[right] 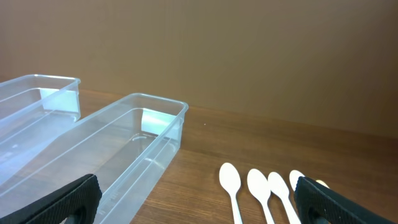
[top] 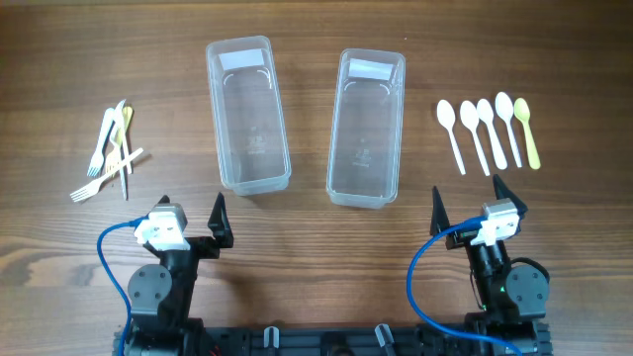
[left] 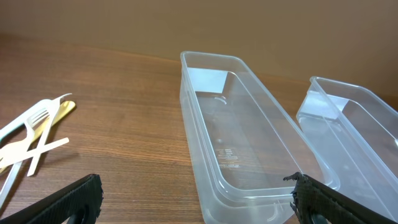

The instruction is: Pack container

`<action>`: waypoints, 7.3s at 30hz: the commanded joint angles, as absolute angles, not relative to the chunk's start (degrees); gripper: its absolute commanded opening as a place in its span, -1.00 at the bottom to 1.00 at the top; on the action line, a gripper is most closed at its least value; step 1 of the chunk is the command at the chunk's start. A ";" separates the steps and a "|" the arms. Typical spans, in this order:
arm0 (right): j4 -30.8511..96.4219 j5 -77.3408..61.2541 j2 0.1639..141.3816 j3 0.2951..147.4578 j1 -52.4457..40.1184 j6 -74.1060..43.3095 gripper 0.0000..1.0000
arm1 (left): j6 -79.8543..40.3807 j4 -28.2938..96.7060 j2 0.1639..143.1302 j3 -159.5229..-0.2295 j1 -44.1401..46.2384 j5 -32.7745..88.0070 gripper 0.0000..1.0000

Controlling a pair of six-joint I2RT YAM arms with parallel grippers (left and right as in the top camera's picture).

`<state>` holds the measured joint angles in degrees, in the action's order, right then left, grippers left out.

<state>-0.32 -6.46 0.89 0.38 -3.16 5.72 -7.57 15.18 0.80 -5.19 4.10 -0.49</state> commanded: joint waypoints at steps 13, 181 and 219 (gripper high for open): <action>-0.60 -7.33 0.64 0.30 -2.92 6.02 0.99 | -6.24 15.00 0.38 -4.69 3.73 0.43 1.00; 33.15 -6.52 92.82 70.19 3.33 5.13 -0.91 | -6.24 15.00 0.38 -4.69 3.73 0.43 1.00; 39.59 7.88 74.85 68.66 -5.82 -1.04 0.70 | -6.26 15.00 0.38 -4.69 3.73 0.43 1.00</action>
